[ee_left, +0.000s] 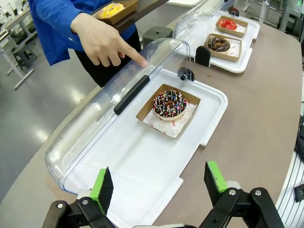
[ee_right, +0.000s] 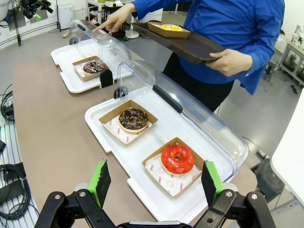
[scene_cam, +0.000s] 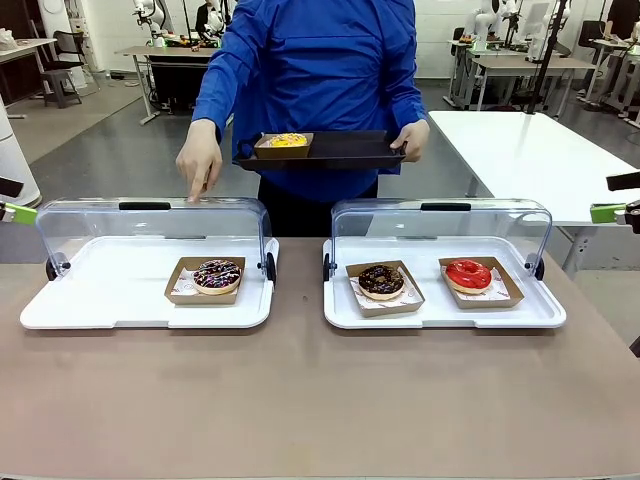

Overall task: Provide the desired donut to the person.
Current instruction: Pick up and lift the Paper togo box containing the Donut pointed at by the person.

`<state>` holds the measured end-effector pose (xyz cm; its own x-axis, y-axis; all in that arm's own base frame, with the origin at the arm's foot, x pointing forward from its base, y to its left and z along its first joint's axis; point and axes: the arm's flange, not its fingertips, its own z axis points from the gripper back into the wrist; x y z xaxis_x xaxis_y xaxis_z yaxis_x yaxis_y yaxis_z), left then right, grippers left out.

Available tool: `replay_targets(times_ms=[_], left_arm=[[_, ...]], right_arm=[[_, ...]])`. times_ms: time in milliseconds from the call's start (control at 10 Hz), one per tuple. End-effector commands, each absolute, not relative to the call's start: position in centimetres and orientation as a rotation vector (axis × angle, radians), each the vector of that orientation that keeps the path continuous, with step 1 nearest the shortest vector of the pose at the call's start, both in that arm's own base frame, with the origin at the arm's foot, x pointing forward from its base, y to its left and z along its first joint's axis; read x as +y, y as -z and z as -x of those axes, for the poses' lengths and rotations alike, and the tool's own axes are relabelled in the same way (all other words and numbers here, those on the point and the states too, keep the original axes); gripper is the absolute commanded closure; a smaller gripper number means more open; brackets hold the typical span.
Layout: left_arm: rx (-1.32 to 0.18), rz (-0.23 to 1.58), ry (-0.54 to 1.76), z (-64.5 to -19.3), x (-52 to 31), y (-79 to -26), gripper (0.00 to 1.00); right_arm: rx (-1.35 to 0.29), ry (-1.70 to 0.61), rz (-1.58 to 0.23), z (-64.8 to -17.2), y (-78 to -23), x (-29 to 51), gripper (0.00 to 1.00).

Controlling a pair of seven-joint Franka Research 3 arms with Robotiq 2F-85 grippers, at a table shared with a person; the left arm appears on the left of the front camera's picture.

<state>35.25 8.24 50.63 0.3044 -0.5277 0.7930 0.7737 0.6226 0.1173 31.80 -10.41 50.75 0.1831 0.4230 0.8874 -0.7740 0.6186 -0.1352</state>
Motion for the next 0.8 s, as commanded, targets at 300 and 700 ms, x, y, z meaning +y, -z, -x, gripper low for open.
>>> replay_targets(times_ms=[300,700], left_arm=[[-0.908,0.319,0.872,-35.14,8.40,-50.58,0.00],[-0.908,0.319,0.872,-35.14,8.40,-50.58,0.00]], right_arm=[[-1.124,-0.876,-0.396,-32.30,-50.55,-10.35,0.00],[-1.124,-0.876,-0.396,-32.30,-50.55,-10.35,0.00]])
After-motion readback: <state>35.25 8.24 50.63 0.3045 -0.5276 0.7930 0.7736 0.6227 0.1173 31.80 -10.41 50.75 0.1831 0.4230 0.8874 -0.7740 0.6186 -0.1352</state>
